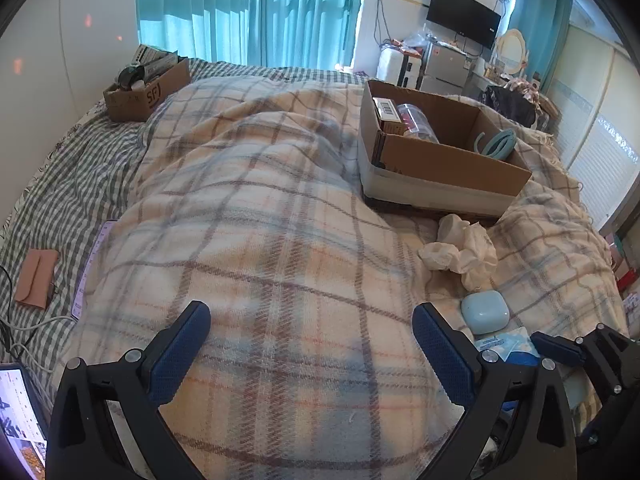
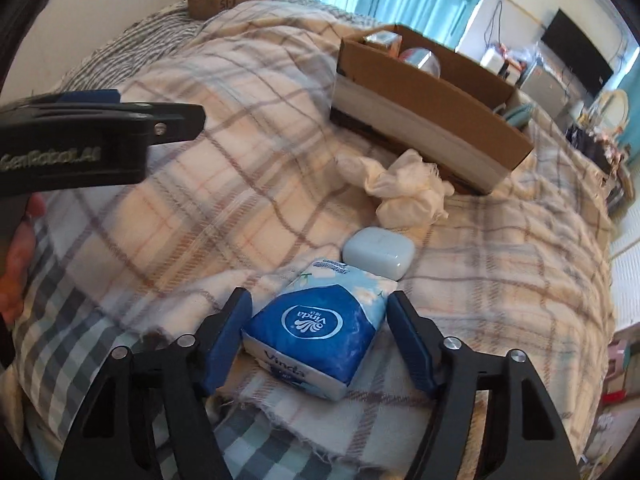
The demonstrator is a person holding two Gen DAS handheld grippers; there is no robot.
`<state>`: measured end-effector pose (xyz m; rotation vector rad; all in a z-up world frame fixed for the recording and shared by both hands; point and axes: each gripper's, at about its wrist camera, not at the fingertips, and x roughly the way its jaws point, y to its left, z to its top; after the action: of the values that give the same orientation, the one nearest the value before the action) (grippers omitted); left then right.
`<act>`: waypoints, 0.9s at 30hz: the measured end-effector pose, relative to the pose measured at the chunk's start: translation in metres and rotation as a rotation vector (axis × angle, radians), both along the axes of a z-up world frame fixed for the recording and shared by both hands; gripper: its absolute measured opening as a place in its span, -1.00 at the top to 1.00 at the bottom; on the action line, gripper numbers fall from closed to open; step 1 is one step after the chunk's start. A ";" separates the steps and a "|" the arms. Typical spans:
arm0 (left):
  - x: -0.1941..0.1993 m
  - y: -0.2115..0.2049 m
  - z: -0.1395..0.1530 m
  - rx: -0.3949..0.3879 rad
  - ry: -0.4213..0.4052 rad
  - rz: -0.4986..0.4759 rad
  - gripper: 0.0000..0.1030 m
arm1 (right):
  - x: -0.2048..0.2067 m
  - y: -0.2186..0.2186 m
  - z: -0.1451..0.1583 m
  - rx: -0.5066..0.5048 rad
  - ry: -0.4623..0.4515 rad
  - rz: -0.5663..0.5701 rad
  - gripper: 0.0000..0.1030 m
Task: Organize objects
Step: 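Grasp the blue Vinda tissue pack with the right gripper and lift it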
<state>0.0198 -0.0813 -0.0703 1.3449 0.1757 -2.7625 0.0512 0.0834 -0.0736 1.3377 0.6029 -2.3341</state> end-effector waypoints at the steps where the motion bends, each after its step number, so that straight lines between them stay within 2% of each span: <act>1: 0.000 0.001 0.001 -0.001 0.001 -0.001 -1.00 | 0.001 0.001 0.003 -0.017 0.006 0.007 -0.30; 7: -0.005 0.014 0.004 -0.004 -0.008 -0.014 -1.00 | -0.004 0.034 0.053 -0.115 0.122 -0.040 -0.30; 13: -0.023 0.052 0.012 0.033 -0.002 -0.087 -1.00 | -0.036 0.085 0.080 -0.103 0.213 -0.179 -0.30; 19: -0.050 0.100 0.009 0.032 0.005 -0.136 -1.00 | -0.064 0.121 0.075 -0.108 0.231 -0.257 -0.30; 21: -0.058 0.115 -0.002 0.016 -0.016 -0.156 -0.96 | -0.068 0.130 0.067 -0.127 0.217 -0.270 -0.30; 25: -0.068 0.140 -0.033 -0.011 -0.104 -0.227 -0.68 | -0.075 0.148 0.046 -0.170 0.164 -0.291 -0.30; 27: -0.070 0.148 -0.047 -0.023 -0.141 -0.257 -0.68 | -0.076 0.154 0.039 -0.201 0.146 -0.299 -0.30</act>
<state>-0.0501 0.0664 -0.1170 1.6562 -0.0391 -2.8428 -0.0248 0.2371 -0.0347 1.2444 0.2100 -2.6655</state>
